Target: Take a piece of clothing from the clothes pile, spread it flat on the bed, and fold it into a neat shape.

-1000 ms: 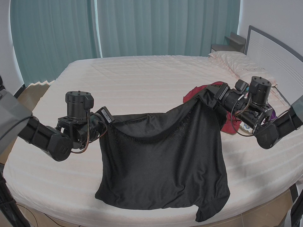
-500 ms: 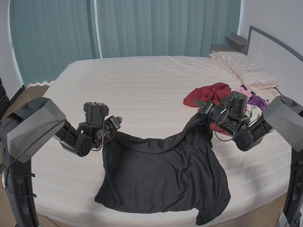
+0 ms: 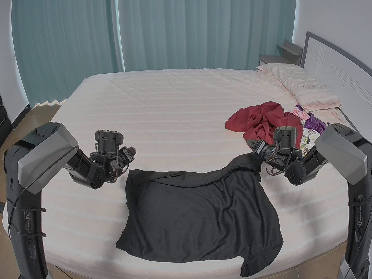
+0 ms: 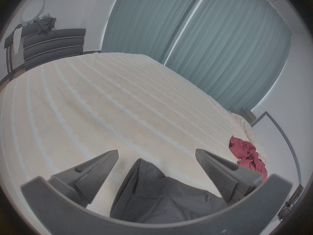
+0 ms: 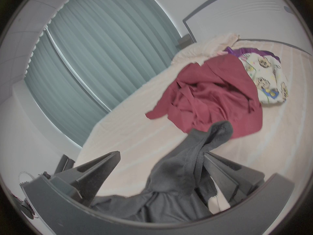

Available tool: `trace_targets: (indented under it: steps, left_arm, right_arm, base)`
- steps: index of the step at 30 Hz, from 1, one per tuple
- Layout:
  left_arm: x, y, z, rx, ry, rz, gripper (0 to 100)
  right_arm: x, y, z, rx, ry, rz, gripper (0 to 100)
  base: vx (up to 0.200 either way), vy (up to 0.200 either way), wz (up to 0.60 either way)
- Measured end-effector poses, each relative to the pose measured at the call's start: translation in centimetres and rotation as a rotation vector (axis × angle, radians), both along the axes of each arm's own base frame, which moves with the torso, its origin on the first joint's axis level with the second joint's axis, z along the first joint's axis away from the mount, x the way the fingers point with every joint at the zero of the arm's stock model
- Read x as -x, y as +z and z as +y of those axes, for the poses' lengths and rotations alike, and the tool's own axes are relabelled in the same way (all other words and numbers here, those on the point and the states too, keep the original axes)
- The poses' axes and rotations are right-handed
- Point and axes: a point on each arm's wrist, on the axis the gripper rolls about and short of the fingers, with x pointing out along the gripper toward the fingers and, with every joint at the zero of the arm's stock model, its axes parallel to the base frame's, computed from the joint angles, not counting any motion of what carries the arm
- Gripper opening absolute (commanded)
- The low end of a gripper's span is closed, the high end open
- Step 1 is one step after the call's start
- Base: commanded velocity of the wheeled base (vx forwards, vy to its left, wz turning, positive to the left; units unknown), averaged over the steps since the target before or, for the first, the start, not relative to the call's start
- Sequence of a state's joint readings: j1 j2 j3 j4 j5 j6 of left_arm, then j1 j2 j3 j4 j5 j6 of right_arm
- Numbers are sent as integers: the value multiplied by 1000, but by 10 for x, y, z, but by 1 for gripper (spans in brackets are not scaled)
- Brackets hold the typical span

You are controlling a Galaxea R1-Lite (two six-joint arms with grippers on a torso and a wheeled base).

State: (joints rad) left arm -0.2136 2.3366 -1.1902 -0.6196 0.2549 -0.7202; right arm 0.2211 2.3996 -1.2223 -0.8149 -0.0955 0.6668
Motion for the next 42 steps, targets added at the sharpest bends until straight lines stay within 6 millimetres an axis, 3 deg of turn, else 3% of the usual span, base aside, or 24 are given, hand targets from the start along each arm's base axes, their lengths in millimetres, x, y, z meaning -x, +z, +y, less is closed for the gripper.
trace_targets:
  steps: [4,10,15,26,34,42]
  left_arm:
    - [13,-2,3,1,-9,39,100]
    - [40,0,6,21,-55,94,100]
    - [71,0,8,52,-108,150,100]
    - [133,6,10,190,-218,178,100]
    - [163,7,2,214,-267,177,100]
    - [177,3,-4,230,-278,213,100]
  right_arm:
    - [2,-6,-4,-8,-16,38,100]
    - [-8,16,-3,-209,-88,-38,100]
    - [-3,21,-4,-252,-99,56,100]
    - [38,-8,-12,-31,7,447,100]
    - [55,-2,-23,-29,-2,487,100]
    - [107,-8,-36,-48,17,471,100]
  base:
    - [0,0,0]
    - [0,0,0]
    - [0,0,0]
    - [0,0,0]
    - [0,0,0]
    - [0,0,0]
